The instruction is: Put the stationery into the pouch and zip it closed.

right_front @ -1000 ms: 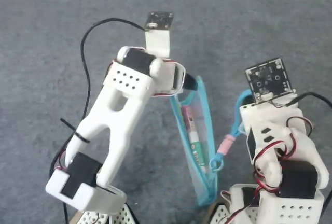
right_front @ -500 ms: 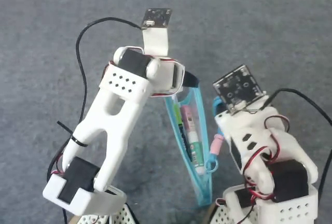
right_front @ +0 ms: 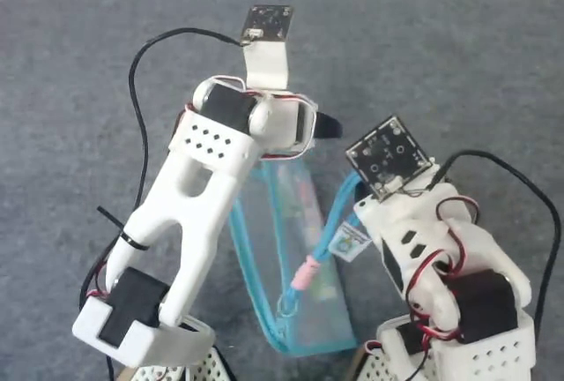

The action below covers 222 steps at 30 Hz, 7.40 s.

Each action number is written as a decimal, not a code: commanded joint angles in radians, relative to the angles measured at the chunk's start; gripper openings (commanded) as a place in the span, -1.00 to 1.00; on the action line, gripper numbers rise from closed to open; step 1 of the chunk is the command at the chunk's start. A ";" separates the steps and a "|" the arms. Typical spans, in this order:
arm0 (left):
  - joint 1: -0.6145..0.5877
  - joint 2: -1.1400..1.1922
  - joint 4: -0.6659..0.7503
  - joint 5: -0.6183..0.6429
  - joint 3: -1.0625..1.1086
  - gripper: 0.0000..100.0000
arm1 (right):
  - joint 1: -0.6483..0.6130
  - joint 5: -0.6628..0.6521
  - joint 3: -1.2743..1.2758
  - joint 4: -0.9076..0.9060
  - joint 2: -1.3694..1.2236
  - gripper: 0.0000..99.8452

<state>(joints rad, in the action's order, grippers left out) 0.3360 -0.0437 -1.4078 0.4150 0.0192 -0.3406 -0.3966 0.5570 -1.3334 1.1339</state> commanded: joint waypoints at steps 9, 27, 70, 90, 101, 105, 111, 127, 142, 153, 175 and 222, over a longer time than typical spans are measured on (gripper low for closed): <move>-0.110 -0.157 -0.060 -0.121 -0.048 -0.31 | 0.139 -0.023 -0.011 0.025 0.007 -0.99; -0.229 -0.233 0.002 -0.120 0.232 -0.26 | 0.154 -0.021 -0.011 0.031 0.007 -0.99; 0.035 -0.232 0.342 -0.097 0.633 -0.71 | 0.096 -0.020 -0.011 0.058 0.007 -0.99; 0.092 -0.230 0.471 -0.100 0.699 -0.98 | -0.435 0.092 -0.428 0.366 -0.024 -0.99; 0.183 -0.230 0.496 -0.167 0.757 -0.98 | -0.407 0.092 -0.535 0.421 -0.429 -0.99; 0.196 -0.230 0.493 -0.183 0.769 -0.98 | -0.378 0.091 -0.542 0.496 -0.552 -0.99; 0.196 -0.230 0.499 -0.199 0.800 -0.98 | -0.245 0.091 -0.542 0.593 -0.679 -0.99; 0.181 -0.232 0.500 -0.199 0.802 -0.98 | -0.065 0.092 -0.551 0.645 -0.783 -0.99; 0.181 -0.232 0.500 -0.213 0.811 -0.98 | -0.028 0.098 -0.913 0.650 -1.241 -0.99; 0.170 -0.232 0.511 -0.209 0.805 -0.98 | -0.119 0.097 -1.033 0.390 -1.121 -0.70; -0.189 -0.232 0.505 -0.017 0.642 -0.98 | -0.588 -0.083 -1.033 -0.058 -0.740 -0.55; -0.560 0.129 0.405 0.094 0.289 -0.98 | -0.581 0.011 -0.430 -0.197 -0.578 -0.56</move>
<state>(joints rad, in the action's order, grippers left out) -0.1995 0.0652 -0.9858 0.4979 0.3368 -0.9329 -0.4335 0.0967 -1.6295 0.4388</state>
